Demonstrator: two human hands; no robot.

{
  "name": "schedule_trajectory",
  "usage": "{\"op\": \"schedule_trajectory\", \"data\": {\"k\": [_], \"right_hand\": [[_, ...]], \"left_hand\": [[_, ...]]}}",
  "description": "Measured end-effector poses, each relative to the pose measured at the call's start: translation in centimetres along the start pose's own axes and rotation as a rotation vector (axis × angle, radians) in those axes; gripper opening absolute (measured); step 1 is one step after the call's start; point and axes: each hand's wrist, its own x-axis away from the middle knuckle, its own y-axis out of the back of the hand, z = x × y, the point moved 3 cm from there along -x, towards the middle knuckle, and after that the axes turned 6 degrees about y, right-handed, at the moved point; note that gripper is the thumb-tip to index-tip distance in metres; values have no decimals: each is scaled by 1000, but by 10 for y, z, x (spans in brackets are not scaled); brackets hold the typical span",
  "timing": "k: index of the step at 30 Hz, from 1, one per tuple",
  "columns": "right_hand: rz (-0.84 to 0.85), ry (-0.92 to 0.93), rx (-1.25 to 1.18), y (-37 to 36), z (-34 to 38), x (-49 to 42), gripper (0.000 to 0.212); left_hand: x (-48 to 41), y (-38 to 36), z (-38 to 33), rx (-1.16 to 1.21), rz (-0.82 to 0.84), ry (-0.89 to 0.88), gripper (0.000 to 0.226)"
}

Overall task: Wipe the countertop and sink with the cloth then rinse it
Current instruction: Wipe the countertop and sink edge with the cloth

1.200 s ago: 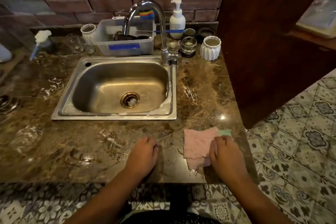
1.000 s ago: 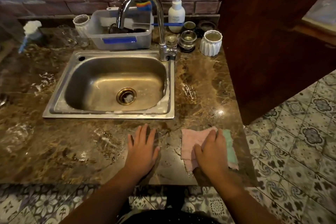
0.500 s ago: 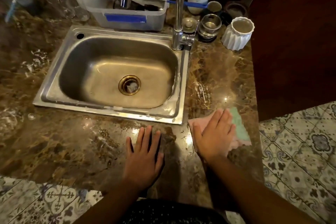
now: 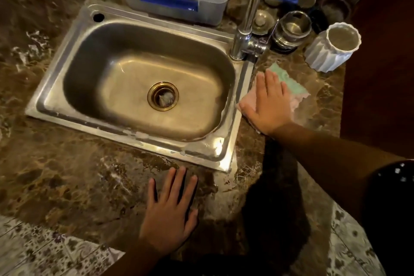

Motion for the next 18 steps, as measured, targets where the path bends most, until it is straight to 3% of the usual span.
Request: {"op": "schedule_trajectory", "data": {"k": [11, 18], "right_hand": [[7, 148, 66, 12, -17, -35, 90], [9, 137, -15, -3, 13, 27, 91]], "left_hand": [[-1, 2, 0, 24, 29, -6, 73], [-1, 3, 0, 36, 73, 1, 71]]}}
